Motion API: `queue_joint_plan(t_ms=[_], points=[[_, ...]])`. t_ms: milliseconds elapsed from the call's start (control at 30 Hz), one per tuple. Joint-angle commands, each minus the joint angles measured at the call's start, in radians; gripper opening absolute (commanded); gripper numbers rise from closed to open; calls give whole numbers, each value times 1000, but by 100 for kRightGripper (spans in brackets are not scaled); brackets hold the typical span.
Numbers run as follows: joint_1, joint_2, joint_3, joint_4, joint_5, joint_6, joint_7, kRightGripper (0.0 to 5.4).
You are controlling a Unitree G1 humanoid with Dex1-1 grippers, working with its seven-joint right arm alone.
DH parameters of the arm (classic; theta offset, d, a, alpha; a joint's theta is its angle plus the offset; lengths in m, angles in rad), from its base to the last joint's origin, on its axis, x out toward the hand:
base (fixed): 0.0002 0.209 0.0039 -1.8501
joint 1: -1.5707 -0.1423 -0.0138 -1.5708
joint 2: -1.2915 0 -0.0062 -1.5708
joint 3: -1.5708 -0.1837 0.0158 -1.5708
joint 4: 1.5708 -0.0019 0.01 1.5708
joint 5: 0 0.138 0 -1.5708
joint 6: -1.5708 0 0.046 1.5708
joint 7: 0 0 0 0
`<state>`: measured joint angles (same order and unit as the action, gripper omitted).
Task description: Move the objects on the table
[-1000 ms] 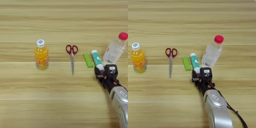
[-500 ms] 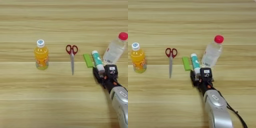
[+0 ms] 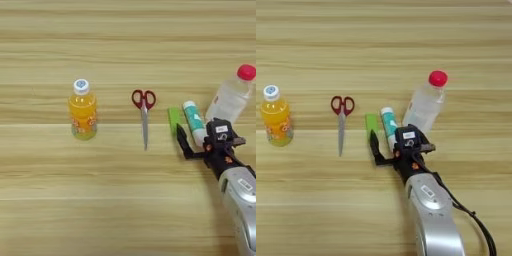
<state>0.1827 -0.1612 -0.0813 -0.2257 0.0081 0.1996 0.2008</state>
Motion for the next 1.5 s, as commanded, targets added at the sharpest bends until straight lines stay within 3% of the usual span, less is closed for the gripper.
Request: queue_joint_plan(t_ms=[33, 300, 533, 667, 800, 1000, 1233, 1500], points=[[-27, -20, 6, -65, -18, -53, -9, 537], [-44, -38, 68, -95, -89, -96, 4, 537], [-181, -62, 127, -53, -131, -73, 37, 537], [-223, -34, 155, -22, -110, -61, 56, 537], [-248, 11, 171, 31, -29, -41, 100, 537], [-283, 72, 158, 59, 75, 86, 116, 537], [-315, 106, 173, 101, 76, 144, 89, 537], [-333, 99, 191, 171, 24, 164, 47, 537]])
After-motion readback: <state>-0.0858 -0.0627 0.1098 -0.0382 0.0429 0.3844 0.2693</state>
